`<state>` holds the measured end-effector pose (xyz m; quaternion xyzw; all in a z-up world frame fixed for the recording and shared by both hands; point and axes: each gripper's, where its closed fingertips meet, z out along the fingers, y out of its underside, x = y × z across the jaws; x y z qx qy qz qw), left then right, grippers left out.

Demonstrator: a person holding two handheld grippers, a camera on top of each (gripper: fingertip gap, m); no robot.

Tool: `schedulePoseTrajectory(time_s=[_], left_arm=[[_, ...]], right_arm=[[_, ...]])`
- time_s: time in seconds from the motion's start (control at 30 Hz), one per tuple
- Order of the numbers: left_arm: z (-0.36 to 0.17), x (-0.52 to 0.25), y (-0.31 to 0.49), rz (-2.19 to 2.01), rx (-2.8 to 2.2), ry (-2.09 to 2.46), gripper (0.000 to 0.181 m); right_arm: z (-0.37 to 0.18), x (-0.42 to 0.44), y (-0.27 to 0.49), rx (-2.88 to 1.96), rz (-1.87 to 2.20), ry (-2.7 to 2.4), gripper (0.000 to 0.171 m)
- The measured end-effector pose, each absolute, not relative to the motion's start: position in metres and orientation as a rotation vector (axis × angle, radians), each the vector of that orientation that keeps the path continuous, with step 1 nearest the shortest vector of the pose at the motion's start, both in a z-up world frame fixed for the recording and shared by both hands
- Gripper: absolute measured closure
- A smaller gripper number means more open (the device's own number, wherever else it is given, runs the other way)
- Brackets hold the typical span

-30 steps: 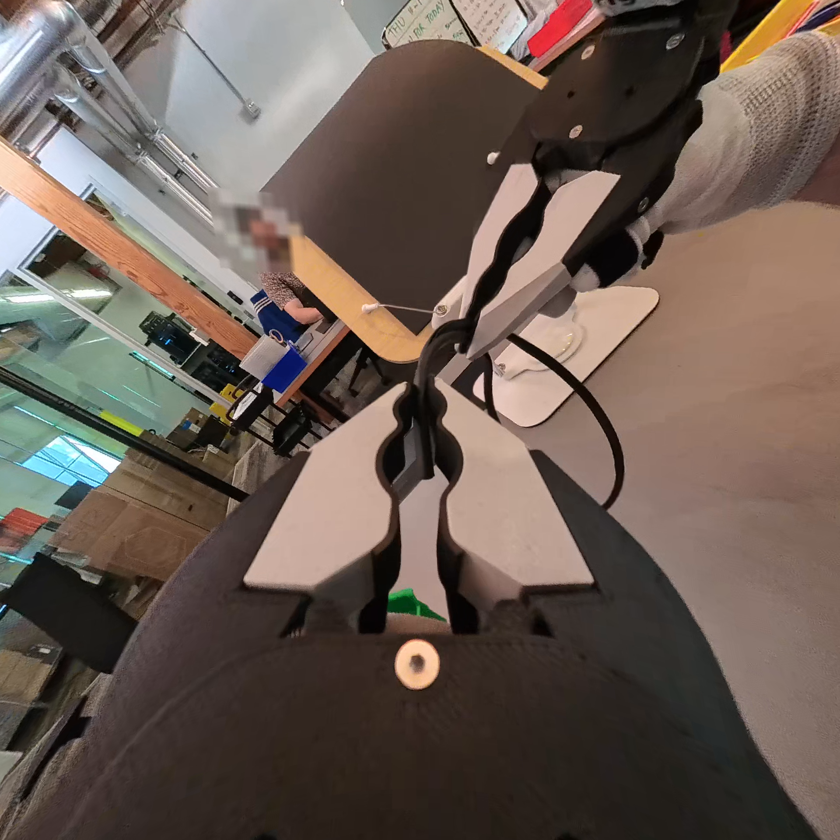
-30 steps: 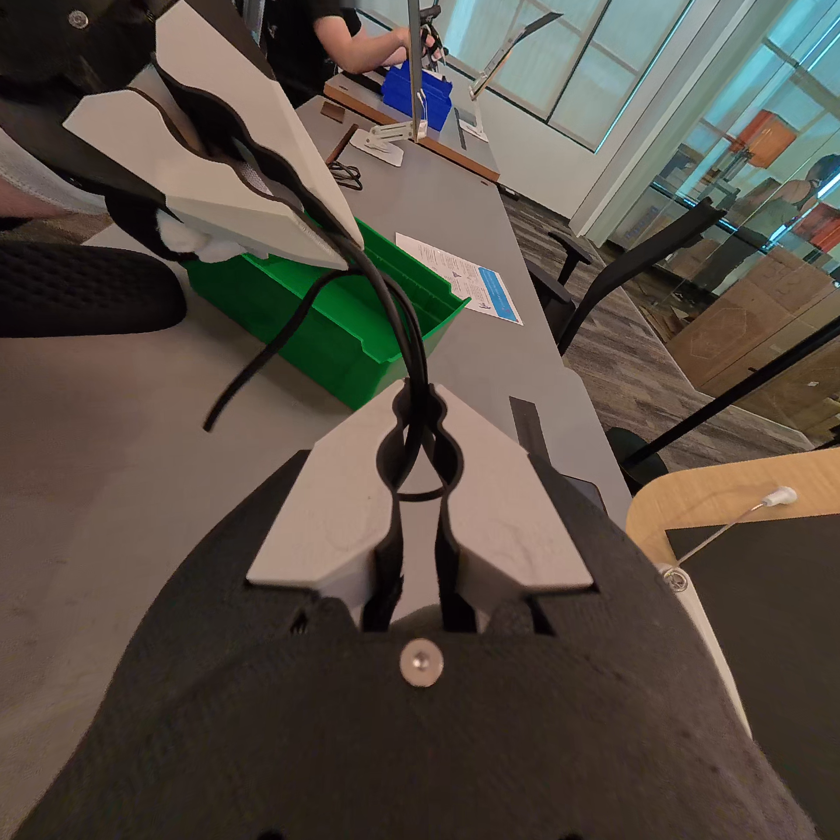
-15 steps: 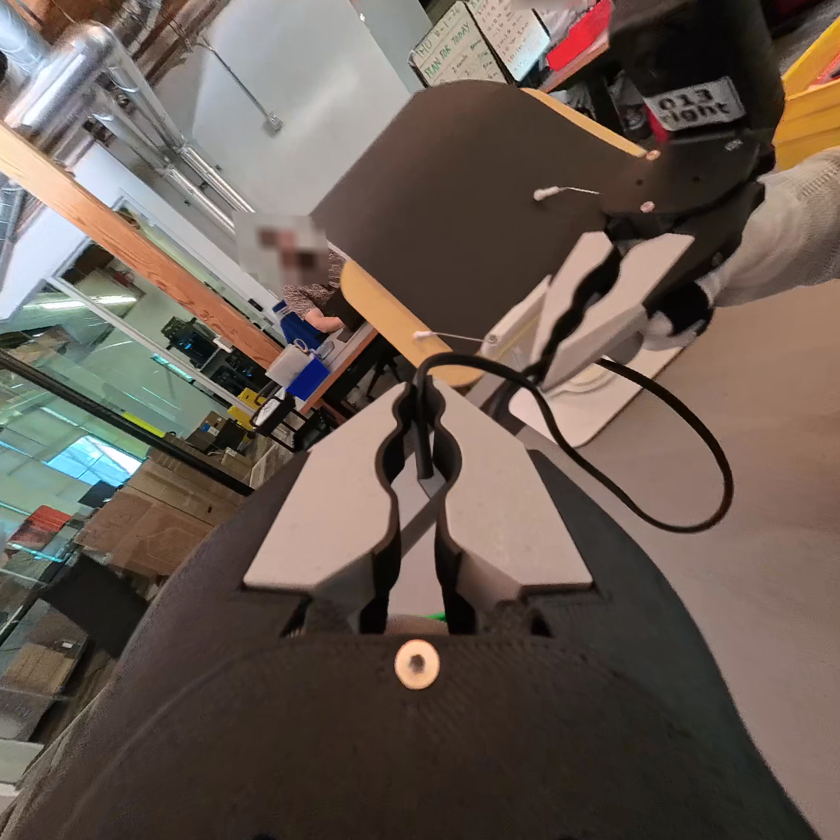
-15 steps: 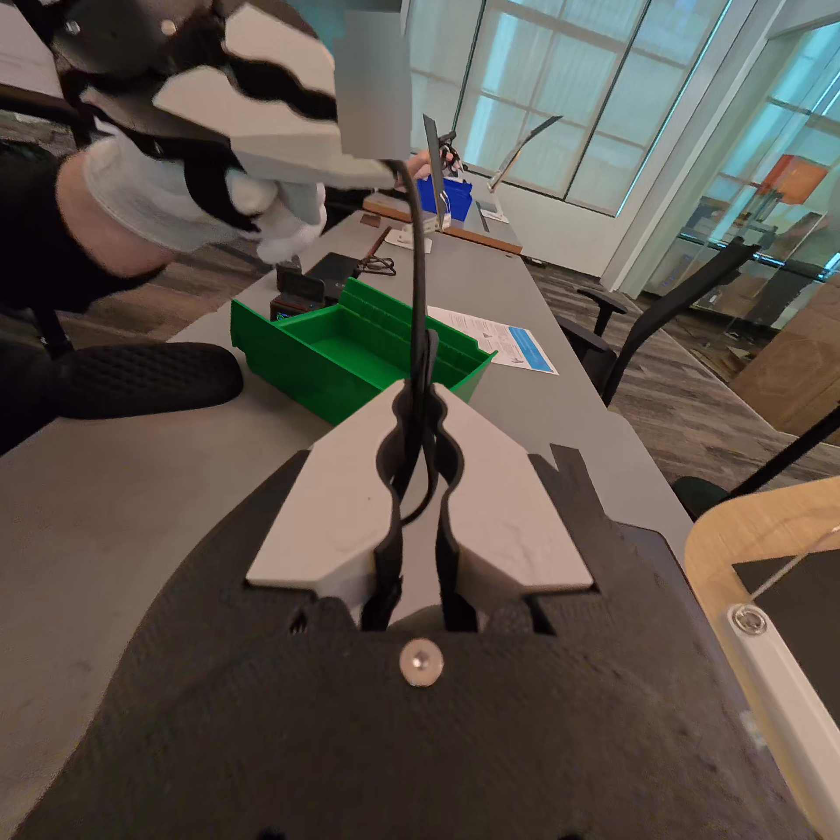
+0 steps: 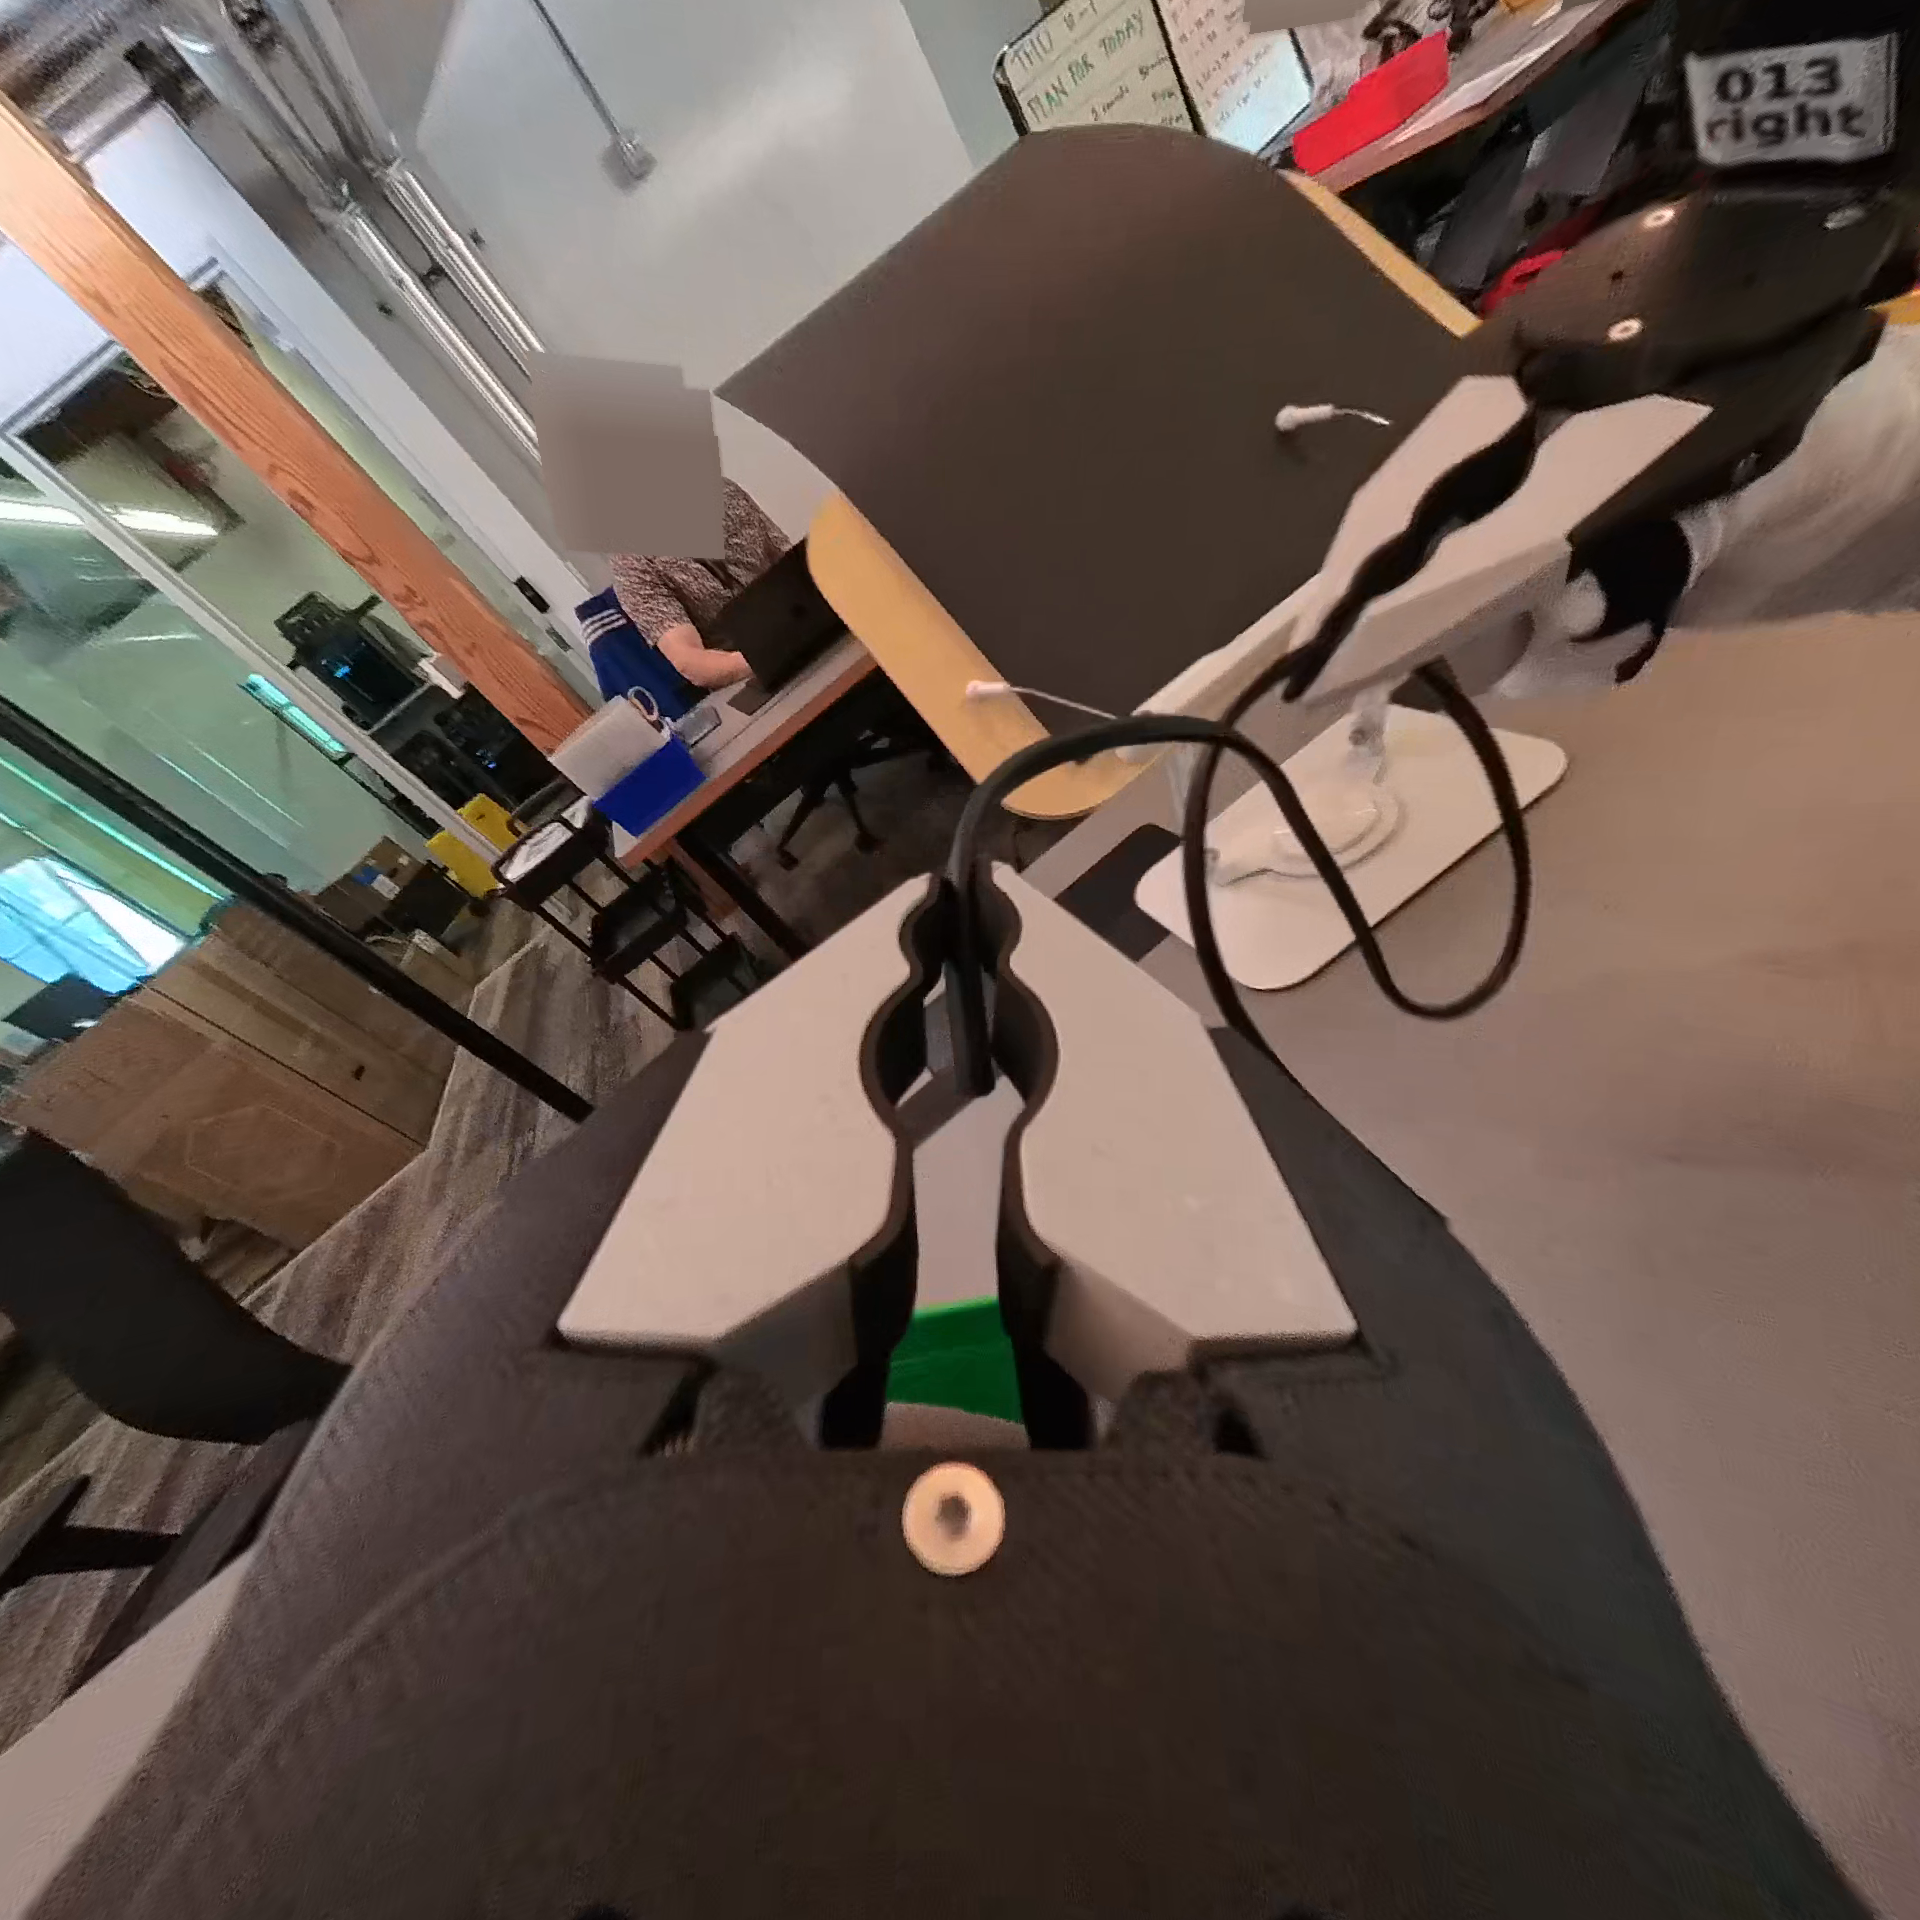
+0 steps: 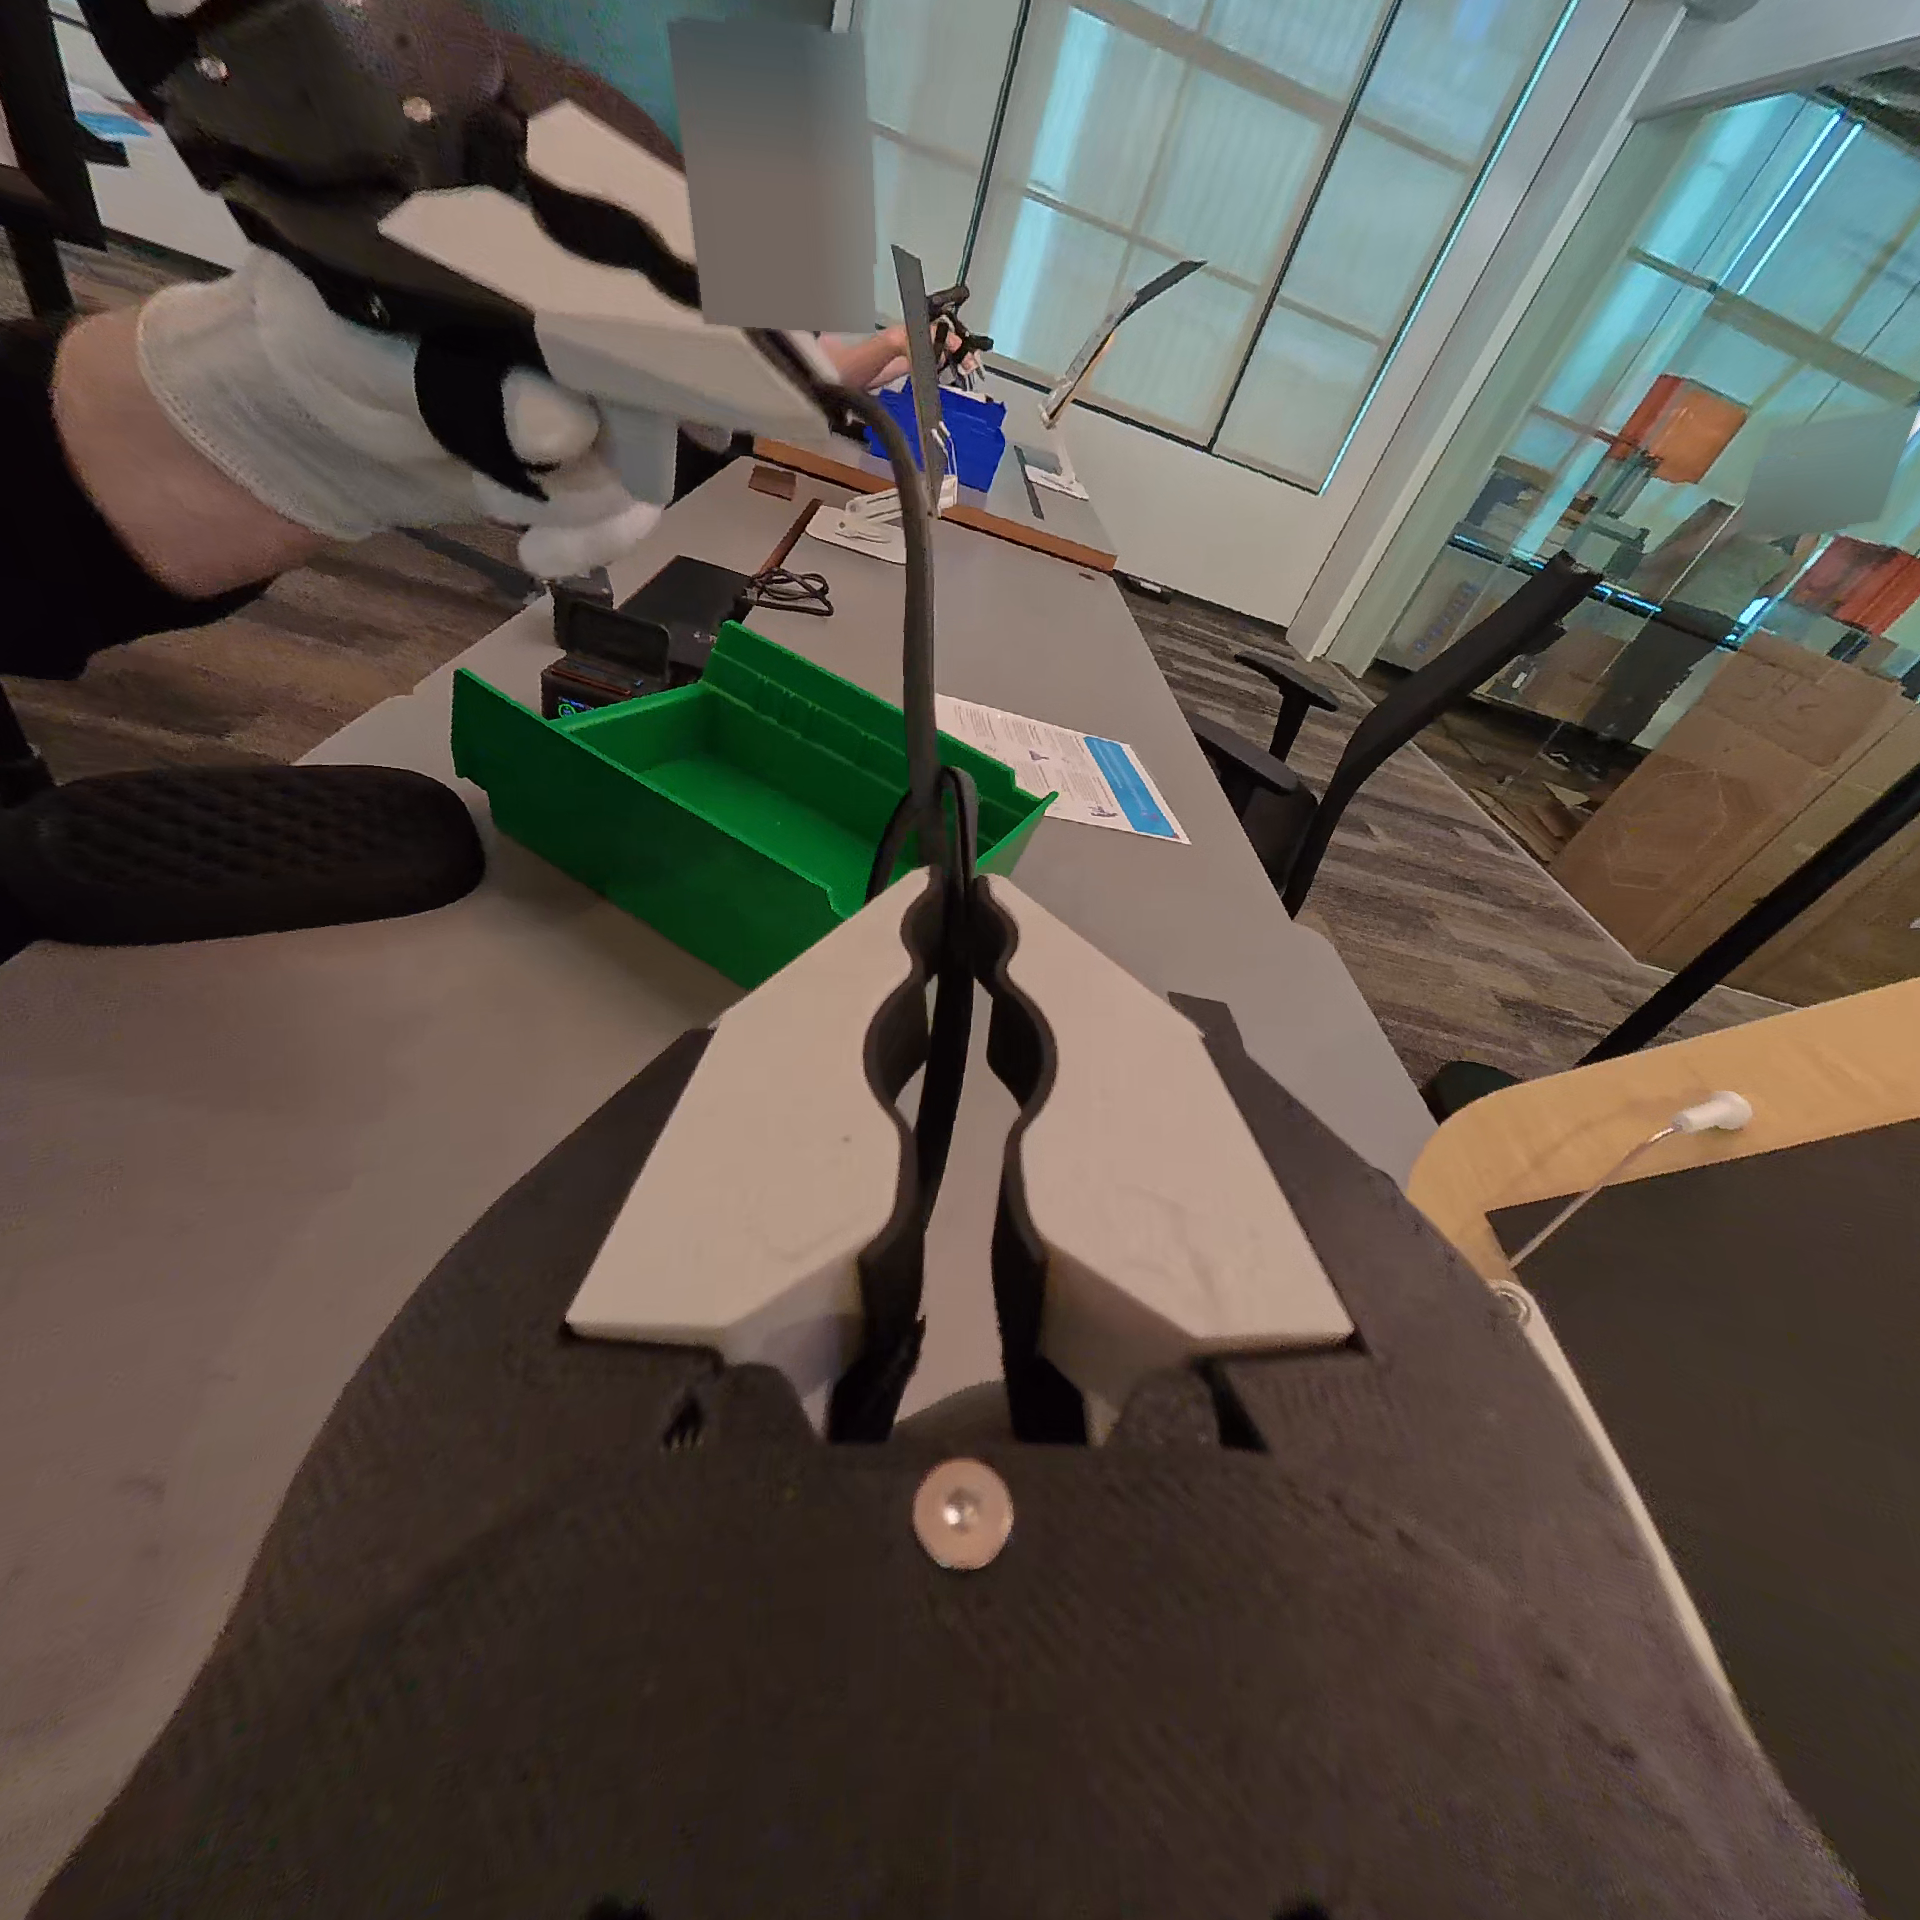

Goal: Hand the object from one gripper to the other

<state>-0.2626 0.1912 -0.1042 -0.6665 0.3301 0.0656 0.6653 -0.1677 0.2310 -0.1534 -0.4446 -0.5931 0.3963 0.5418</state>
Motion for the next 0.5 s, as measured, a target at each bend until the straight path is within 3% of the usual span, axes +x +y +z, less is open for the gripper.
schedulePoseTrajectory(time_s=[0.5], left_arm=[[-0.177, -0.216, 0.202, -0.432, -1.586, 0.542, 0.178]], right_arm=[[-0.109, -0.165, 0.219, -1.013, 0.990, -1.274, 0.171]])
